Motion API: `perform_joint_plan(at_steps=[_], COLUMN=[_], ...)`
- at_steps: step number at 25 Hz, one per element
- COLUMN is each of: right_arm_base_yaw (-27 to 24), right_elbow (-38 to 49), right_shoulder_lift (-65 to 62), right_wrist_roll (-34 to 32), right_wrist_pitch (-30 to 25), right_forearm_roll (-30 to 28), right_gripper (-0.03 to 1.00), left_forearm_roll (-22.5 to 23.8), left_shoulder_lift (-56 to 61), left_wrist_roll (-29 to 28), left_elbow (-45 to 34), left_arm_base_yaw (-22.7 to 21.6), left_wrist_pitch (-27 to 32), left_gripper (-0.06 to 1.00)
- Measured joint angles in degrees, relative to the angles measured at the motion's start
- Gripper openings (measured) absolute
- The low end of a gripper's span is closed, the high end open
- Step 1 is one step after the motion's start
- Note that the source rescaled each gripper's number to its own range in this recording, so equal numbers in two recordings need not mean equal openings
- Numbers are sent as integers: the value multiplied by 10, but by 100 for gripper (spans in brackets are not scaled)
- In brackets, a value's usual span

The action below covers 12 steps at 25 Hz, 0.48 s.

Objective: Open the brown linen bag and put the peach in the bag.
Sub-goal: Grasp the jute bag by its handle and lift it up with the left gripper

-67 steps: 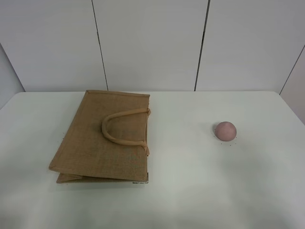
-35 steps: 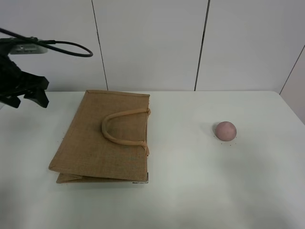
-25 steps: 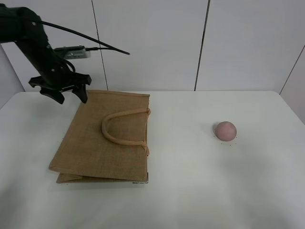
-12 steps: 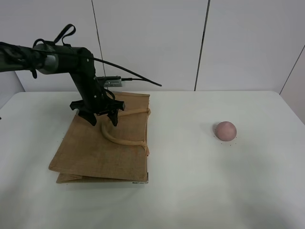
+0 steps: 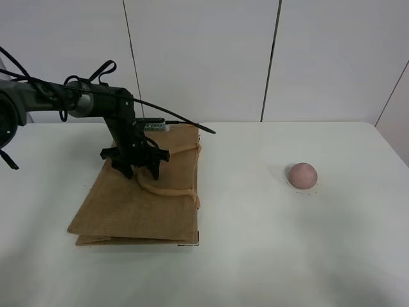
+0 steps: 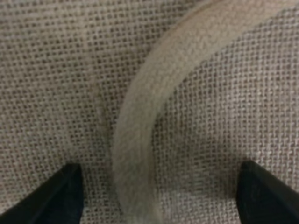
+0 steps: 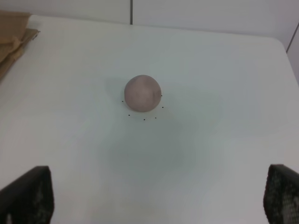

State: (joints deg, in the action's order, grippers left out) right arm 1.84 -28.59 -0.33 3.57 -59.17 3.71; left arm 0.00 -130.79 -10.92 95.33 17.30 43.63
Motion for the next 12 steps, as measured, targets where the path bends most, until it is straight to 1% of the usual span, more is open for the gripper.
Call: perform_joint_plan(at_steps=[2, 3, 4, 5, 7, 8, 9, 10, 12], right_arm_base_yaw=[0, 0, 0, 0, 0, 0, 0, 0, 0], right_elbow=[0, 0, 0, 0, 0, 0, 0, 0, 0], right_shoulder_lift=[0, 0, 0, 0, 0, 0, 0, 0, 0], right_wrist_roll=[0, 0, 0, 0, 0, 0, 0, 0, 0], right_wrist_pitch=[0, 0, 0, 0, 0, 0, 0, 0, 0], right_forearm_roll=[0, 0, 0, 0, 0, 0, 0, 0, 0], right_gripper=[100, 100, 100, 100, 100, 100, 100, 100, 100], left_forearm_roll=[0, 3, 5, 7, 8, 8, 9, 9, 9], left_shoulder_lift=[-6, -7, -8, -8, -8, -8, -8, -8, -8], left_wrist_roll=[-2, -2, -2, -3, -3, -3, -3, -4, -8], left_elbow=[0, 1, 1, 1, 3, 3, 3, 5, 11], left_arm_base_yaw=[0, 0, 0, 0, 0, 0, 0, 0, 0], left_wrist_pitch=[-3, -3, -3, -4, -4, -5, -3, -1, 9], left_gripper=[88, 85, 79, 68, 40, 21, 6, 0, 0])
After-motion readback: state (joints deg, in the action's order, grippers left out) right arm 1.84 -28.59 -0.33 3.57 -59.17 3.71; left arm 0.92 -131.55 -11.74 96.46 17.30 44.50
